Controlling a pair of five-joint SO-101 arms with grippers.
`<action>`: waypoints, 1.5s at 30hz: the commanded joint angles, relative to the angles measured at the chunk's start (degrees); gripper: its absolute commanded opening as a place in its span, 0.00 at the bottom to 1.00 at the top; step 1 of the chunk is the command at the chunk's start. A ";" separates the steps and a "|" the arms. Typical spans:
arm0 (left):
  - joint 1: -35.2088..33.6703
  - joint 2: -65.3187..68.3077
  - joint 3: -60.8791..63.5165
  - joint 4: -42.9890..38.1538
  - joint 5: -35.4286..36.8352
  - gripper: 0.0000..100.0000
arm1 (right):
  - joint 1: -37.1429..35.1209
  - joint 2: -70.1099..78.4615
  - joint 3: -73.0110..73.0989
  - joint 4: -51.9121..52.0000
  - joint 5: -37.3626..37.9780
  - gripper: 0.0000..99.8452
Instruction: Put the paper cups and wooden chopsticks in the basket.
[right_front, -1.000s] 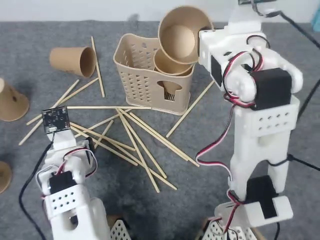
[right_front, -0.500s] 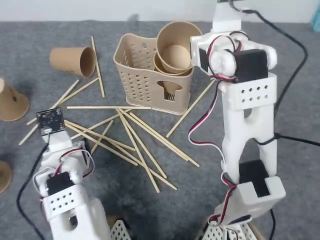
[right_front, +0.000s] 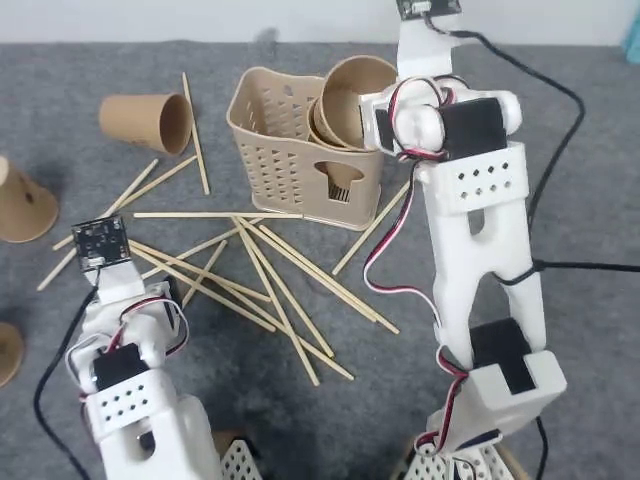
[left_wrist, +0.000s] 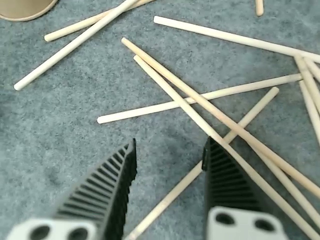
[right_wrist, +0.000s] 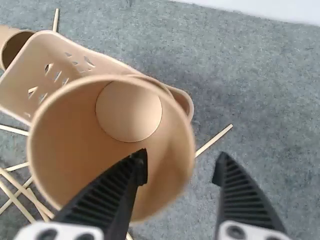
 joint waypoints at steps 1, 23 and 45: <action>-0.35 -0.97 -0.48 0.18 -0.79 0.21 | -0.31 -4.35 -4.75 0.13 1.67 0.22; -0.44 -0.97 -0.40 0.18 -0.79 0.21 | -1.27 -21.49 1.85 12.00 1.67 0.01; -0.44 -0.97 -0.40 0.18 -0.79 0.21 | -6.20 -43.56 64.53 -40.48 6.33 0.01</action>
